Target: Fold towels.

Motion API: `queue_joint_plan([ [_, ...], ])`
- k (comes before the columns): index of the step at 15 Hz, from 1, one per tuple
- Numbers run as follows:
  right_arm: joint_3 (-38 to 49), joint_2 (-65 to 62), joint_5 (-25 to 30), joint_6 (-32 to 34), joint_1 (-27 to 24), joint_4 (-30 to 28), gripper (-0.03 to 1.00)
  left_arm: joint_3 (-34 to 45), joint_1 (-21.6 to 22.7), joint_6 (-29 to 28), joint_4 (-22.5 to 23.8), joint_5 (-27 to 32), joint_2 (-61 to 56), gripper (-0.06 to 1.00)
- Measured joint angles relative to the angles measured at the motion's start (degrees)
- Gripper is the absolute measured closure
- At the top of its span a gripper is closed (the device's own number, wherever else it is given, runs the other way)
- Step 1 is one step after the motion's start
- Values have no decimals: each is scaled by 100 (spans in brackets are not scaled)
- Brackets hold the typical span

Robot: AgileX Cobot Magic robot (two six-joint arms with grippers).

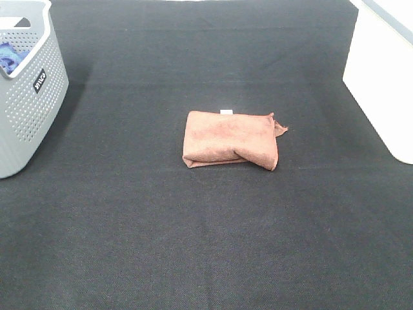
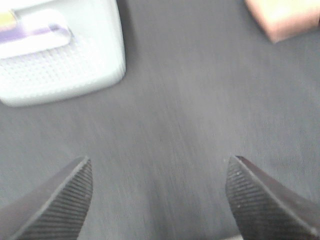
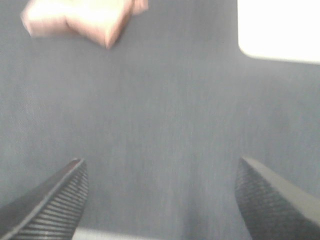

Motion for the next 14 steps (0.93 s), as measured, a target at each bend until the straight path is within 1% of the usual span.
queue_joint_plan([
  [1, 0, -304, 0, 0, -6, 0, 21, 0, 0, 0, 0, 0, -424, 23],
  [4, 0, -756, 0, 0, -6, 23, 21, 0, 0, 0, 0, 0, -556, 23],
  [14, 0, -802, 0, 0, -6, 23, 21, 0, 0, 17, 0, 0, -561, 23],
])
